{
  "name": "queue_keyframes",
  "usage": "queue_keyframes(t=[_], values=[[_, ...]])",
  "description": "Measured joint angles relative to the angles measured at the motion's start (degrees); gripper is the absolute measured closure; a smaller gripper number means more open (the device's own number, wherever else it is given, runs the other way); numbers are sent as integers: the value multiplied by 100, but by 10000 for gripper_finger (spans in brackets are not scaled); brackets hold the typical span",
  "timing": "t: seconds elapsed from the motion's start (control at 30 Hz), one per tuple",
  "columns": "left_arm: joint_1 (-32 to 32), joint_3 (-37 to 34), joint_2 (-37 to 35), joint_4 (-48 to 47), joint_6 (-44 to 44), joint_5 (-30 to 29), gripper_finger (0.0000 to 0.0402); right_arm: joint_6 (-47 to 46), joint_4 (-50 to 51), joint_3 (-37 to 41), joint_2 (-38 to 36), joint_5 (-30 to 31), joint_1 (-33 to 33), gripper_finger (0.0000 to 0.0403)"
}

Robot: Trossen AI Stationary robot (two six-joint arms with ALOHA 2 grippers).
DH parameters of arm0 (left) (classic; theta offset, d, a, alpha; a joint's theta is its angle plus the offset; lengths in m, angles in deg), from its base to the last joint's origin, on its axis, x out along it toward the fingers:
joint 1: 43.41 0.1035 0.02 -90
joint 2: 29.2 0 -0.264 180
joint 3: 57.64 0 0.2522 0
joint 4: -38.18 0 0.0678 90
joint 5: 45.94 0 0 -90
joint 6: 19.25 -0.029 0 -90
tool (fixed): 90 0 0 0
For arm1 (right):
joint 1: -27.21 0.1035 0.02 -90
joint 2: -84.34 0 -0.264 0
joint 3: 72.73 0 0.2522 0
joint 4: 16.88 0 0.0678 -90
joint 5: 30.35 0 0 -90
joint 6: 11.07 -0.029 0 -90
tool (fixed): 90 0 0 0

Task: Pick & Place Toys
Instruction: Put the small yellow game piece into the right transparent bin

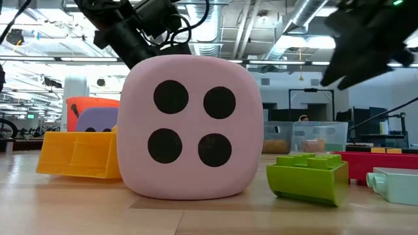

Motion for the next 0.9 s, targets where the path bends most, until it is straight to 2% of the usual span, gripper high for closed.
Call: queue_keyframes(t=[0.13, 0.37, 0.57, 0.7, 0.9], values=[[0, 0, -44, 39, 0, 0, 371, -909, 362, 0, 0, -224, 501, 144], [0, -1, -183, 425, -156, -4, 371, -1487, 388, 0, 245, -212, 1173, 115], [0, 7, -256, 971, -376, -5, 371, -2601, 463, 0, 1404, -174, 1462, 116], [17, 2, -307, 1141, -388, -7, 371, -3532, 489, 0, 2209, -413, 1617, 116], [37, 2, -310, 1425, -643, -8, 371, -4154, 449, 0, 2767, -866, 1858, 117]])
